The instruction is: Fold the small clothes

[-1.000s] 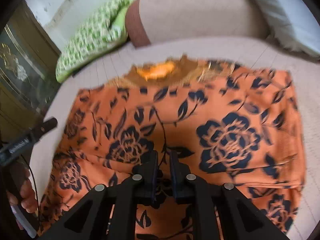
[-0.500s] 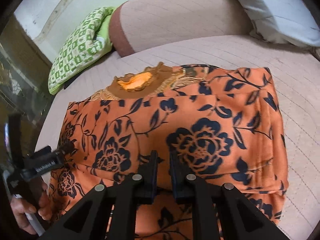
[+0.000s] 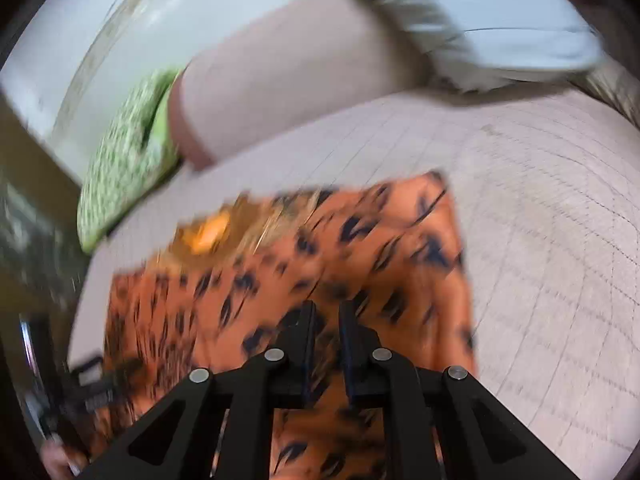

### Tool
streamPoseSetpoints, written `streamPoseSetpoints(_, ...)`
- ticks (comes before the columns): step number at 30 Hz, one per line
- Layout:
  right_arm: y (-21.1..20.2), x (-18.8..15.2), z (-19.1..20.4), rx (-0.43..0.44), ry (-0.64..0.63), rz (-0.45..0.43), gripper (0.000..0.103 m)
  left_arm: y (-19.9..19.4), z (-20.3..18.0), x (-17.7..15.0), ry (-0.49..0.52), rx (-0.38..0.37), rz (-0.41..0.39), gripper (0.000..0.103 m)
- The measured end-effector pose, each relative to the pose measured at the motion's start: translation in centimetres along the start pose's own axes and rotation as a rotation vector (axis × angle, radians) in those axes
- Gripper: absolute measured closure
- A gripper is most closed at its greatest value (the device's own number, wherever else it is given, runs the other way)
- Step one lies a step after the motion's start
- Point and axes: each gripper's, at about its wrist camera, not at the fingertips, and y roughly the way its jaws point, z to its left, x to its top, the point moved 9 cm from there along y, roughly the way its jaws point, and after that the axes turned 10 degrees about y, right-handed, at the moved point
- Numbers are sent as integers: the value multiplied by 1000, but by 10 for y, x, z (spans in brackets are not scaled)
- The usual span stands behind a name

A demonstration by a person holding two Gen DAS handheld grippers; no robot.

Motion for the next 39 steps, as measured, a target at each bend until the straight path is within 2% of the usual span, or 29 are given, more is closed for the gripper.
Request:
streamPoseSetpoints(3, 16, 13, -26, -4, 85, 4, 89, 5, -8, 0, 18, -7, 8, 0)
streamPoseSetpoints(5, 26, 14, -35, 40, 120, 8, 89, 13, -13, -2, 33, -8, 25, 0)
streamPoseSetpoints(11, 29, 24, -44, 95, 184, 19, 89, 18, -12, -3, -17, -43, 28, 0)
streamPoseSetpoints(14, 32, 21, -45, 84, 182, 10, 90, 17, -11, -4, -23, -34, 26, 0)
streamPoseSetpoints(19, 27, 14, -35, 11, 148, 15, 89, 8, -14, -10, -33, -30, 48, 0)
streamPoseSetpoints(22, 10, 7, -26, 17, 136, 32, 89, -1, -6, -14, -29, -24, 40, 0)
streamPoseSetpoints(27, -15, -22, -3, 22, 16, 50, 89, -11, 4, -18, -51, -26, 24, 0)
streamPoseSetpoints(29, -8, -37, -4, -33, -17, 88, 89, -4, 3, -24, -17, -19, 56, 0)
streamPoseSetpoints(31, 6, -54, -13, -92, -24, 149, 89, 3, 2, -27, -1, -34, 54, 0)
streamPoseSetpoints(33, 3, -58, -17, -66, 6, 127, 89, 1, 4, -28, -20, -56, 53, 0)
streamPoseSetpoints(36, -21, -64, -15, -40, 74, 145, 89, -15, 14, -36, -66, -76, 32, 0)
streamPoseSetpoints(39, -56, -76, -15, 15, 59, 94, 89, -33, 28, -61, -123, -66, 31, 0)
